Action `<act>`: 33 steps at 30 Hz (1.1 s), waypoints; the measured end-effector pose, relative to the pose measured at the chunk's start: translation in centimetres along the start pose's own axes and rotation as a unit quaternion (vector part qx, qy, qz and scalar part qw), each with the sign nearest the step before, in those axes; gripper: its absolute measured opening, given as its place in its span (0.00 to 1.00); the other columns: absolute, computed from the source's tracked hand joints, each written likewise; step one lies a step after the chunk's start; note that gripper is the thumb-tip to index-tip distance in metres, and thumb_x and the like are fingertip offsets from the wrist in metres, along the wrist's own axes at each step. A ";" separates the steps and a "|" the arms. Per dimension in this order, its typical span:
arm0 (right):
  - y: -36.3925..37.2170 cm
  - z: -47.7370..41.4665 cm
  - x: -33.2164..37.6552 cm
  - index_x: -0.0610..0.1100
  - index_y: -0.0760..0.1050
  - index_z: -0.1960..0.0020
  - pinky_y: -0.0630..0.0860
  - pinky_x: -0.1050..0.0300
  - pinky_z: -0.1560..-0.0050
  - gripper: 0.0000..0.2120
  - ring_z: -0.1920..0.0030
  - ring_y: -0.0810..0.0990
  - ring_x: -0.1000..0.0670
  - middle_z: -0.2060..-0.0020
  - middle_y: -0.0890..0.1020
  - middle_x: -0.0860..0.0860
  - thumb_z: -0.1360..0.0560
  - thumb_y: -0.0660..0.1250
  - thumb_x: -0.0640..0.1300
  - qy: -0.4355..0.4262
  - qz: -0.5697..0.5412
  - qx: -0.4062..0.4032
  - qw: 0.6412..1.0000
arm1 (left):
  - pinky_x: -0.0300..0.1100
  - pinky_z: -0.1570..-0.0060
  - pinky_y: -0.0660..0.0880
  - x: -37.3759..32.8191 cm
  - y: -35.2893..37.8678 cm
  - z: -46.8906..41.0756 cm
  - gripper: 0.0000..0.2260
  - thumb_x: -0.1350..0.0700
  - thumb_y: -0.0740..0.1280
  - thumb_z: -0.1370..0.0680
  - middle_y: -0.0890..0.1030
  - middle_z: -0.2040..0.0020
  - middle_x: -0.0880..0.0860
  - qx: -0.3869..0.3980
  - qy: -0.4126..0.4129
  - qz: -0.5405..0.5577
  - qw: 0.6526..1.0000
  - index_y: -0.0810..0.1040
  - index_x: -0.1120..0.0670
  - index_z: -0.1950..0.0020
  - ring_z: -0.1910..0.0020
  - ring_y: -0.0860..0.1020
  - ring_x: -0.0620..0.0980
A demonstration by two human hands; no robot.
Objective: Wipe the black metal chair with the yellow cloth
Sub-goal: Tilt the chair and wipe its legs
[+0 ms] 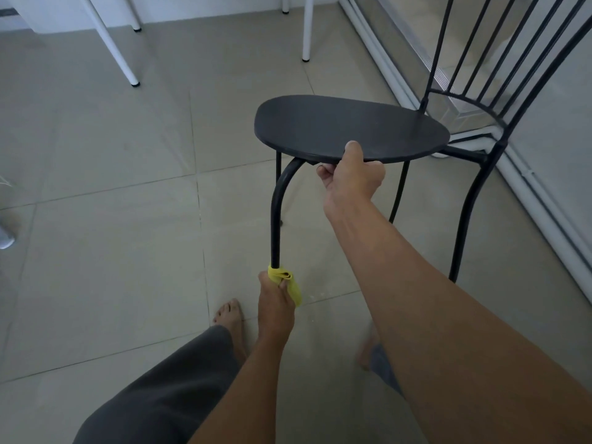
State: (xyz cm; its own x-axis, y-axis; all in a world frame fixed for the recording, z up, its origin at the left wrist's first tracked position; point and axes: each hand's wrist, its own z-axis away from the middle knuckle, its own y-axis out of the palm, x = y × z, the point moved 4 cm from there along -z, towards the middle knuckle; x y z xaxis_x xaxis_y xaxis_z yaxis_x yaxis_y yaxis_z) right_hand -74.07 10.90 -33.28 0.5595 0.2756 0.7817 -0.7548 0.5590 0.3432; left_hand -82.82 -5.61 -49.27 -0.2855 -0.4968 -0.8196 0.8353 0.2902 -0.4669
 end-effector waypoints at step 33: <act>0.0 -0.1 -0.2 0.39 0.67 0.52 0.74 0.59 0.74 0.03 0.80 0.73 0.51 0.64 0.77 0.40 0.23 0.61 0.37 -0.025 0.001 0.002 1.000 | 0.40 0.69 0.64 -17.6 -5.7 -4.7 0.03 0.56 0.59 0.18 0.74 0.56 0.50 -0.056 0.200 -0.114 0.972 0.65 0.53 0.48 0.61 0.73 0.50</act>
State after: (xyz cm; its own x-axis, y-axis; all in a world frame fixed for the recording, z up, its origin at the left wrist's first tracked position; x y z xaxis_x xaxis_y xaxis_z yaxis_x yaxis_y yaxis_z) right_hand -74.14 10.99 -33.47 0.5398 0.2369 0.8078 -0.7573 0.5556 0.3431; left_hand -84.74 5.29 -33.77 -0.6348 -0.2080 -0.7441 0.6792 0.3089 -0.6658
